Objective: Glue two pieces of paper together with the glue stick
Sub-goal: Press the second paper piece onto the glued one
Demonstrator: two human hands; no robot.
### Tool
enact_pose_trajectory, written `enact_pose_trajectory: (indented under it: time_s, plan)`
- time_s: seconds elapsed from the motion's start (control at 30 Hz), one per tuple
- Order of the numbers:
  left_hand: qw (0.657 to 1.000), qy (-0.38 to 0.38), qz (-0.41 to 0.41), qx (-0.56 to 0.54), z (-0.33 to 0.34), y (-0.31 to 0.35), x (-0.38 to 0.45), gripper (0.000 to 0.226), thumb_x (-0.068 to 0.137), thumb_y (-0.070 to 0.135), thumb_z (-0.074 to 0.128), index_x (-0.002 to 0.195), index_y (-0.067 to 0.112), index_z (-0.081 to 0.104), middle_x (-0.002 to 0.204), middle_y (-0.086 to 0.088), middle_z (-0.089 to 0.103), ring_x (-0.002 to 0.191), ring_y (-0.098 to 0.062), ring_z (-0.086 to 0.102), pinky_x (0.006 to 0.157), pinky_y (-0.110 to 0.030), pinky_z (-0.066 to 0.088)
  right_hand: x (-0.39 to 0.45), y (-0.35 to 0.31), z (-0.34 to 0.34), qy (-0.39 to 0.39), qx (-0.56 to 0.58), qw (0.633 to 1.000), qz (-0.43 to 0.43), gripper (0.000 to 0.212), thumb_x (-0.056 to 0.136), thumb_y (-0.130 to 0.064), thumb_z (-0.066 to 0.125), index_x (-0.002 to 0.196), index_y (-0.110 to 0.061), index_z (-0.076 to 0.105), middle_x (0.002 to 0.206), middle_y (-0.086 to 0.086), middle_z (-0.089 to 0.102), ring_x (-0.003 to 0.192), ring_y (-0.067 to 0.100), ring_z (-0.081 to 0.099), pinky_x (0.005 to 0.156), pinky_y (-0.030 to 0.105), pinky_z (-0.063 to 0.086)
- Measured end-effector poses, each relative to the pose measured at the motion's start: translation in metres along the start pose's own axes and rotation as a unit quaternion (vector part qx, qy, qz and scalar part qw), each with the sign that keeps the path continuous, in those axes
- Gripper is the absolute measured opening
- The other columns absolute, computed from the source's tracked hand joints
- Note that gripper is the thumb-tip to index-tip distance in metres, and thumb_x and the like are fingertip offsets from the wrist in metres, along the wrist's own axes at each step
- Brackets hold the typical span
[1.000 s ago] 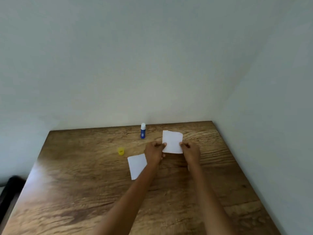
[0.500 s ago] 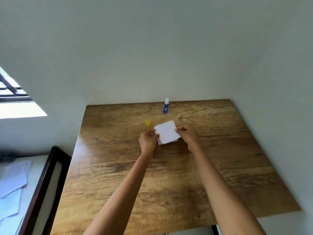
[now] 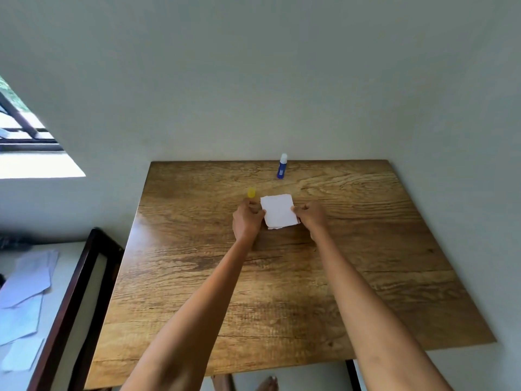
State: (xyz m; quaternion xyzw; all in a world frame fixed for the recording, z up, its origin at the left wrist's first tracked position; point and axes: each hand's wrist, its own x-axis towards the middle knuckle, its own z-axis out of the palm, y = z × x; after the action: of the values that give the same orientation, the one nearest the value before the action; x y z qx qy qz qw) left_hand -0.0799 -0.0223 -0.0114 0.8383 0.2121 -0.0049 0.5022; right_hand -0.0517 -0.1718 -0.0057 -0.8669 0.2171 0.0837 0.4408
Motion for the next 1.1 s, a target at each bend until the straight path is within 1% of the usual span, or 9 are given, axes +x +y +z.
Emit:
enact_pose_trajectory:
  time_s: [0.13, 0.27, 0.4, 0.47, 0.57, 0.7, 0.87, 1.0, 1.1]
  plan:
    - [1.0, -0.004, 0.016, 0.018, 0.0031, -0.0013, -0.0002, 0.03, 0.083, 0.02, 0.065, 0.112, 0.016, 0.058, 0.107, -0.007, 0.068, 0.098, -0.024, 0.063, 0.077, -0.035, 0.051, 0.0033, 0.0028, -0.0019, 0.003, -0.015, 1.0, -0.003, 0.035, 0.083, -0.023, 0.068, 0.054, -0.011, 0.052, 0.061, 0.007, 0.057, 0.058, 0.018, 0.053, 0.058, 0.029, 0.037]
    - [0.999, -0.006, 0.02, 0.049, 0.0054, -0.0005, 0.0008, 0.027, 0.084, 0.023, 0.064, 0.11, 0.017, 0.061, 0.107, -0.005, 0.068, 0.1, -0.023, 0.062, 0.08, -0.037, 0.052, 0.0069, 0.0019, -0.0021, 0.012, -0.025, 1.0, 0.002, 0.041, 0.082, -0.024, 0.069, 0.048, -0.014, 0.048, 0.054, 0.002, 0.052, 0.051, 0.014, 0.048, 0.05, 0.026, 0.032]
    - [0.998, -0.007, 0.024, 0.064, 0.0071, -0.0003, 0.0019, 0.026, 0.084, 0.024, 0.065, 0.11, 0.019, 0.061, 0.109, -0.003, 0.068, 0.102, -0.022, 0.062, 0.081, -0.037, 0.052, 0.0087, 0.0019, -0.0024, 0.013, -0.039, 0.999, 0.006, 0.041, 0.082, -0.028, 0.069, 0.049, -0.014, 0.049, 0.059, 0.004, 0.055, 0.059, 0.018, 0.054, 0.056, 0.028, 0.035]
    - [0.998, -0.006, 0.023, 0.066, 0.0079, -0.0002, 0.0024, 0.026, 0.084, 0.024, 0.065, 0.109, 0.019, 0.061, 0.109, -0.003, 0.068, 0.102, -0.022, 0.062, 0.082, -0.037, 0.052, 0.0091, 0.0017, -0.0028, 0.01, -0.047, 0.999, 0.004, 0.037, 0.083, -0.031, 0.068, 0.054, -0.011, 0.054, 0.065, 0.007, 0.059, 0.065, 0.021, 0.057, 0.06, 0.029, 0.037]
    - [0.997, -0.008, 0.019, 0.07, 0.0086, -0.0003, 0.0038, 0.027, 0.083, 0.025, 0.065, 0.11, 0.02, 0.061, 0.108, -0.003, 0.069, 0.101, -0.022, 0.062, 0.082, -0.038, 0.052, 0.0082, 0.0019, -0.0023, 0.014, -0.059, 0.998, -0.008, 0.033, 0.083, -0.031, 0.066, 0.063, -0.006, 0.063, 0.066, 0.008, 0.06, 0.064, 0.02, 0.056, 0.056, 0.027, 0.035]
    - [0.996, -0.007, 0.02, 0.085, 0.0094, -0.0008, 0.0058, 0.03, 0.083, 0.027, 0.065, 0.111, 0.018, 0.06, 0.107, -0.004, 0.068, 0.1, -0.022, 0.062, 0.078, -0.036, 0.051, 0.0053, 0.0046, -0.0035, 0.024, -0.066, 0.997, -0.025, 0.035, 0.085, -0.031, 0.064, 0.055, -0.016, 0.055, 0.065, 0.004, 0.06, 0.065, 0.018, 0.057, 0.054, 0.025, 0.035]
    - [0.995, -0.013, 0.022, 0.096, 0.0074, -0.0008, 0.0085, 0.034, 0.084, 0.027, 0.065, 0.115, 0.015, 0.058, 0.105, -0.007, 0.067, 0.099, -0.024, 0.061, 0.076, -0.036, 0.048, 0.0039, 0.0043, -0.0055, 0.006, -0.059, 0.998, -0.037, 0.023, 0.086, -0.03, 0.063, 0.075, -0.01, 0.068, 0.078, 0.005, 0.066, 0.073, 0.019, 0.06, 0.065, 0.029, 0.043]
    - [0.995, -0.013, 0.031, 0.096, 0.0066, -0.0015, 0.0081, 0.033, 0.083, 0.025, 0.065, 0.113, 0.014, 0.058, 0.103, -0.007, 0.067, 0.097, -0.025, 0.061, 0.074, -0.035, 0.047, 0.0039, 0.0041, -0.004, 0.004, -0.063, 0.997, -0.041, 0.024, 0.086, -0.028, 0.063, 0.079, -0.006, 0.07, 0.083, 0.008, 0.069, 0.072, 0.019, 0.06, 0.063, 0.027, 0.041]
    - [0.995, -0.013, 0.039, 0.093, 0.0065, -0.0026, 0.0074, 0.038, 0.083, 0.023, 0.065, 0.118, 0.013, 0.057, 0.103, -0.008, 0.067, 0.096, -0.025, 0.061, 0.076, -0.036, 0.049, 0.0042, 0.0027, -0.0037, 0.001, -0.086, 0.995, -0.042, 0.025, 0.087, -0.03, 0.063, 0.082, -0.007, 0.07, 0.077, 0.004, 0.065, 0.071, 0.019, 0.06, 0.056, 0.024, 0.037]
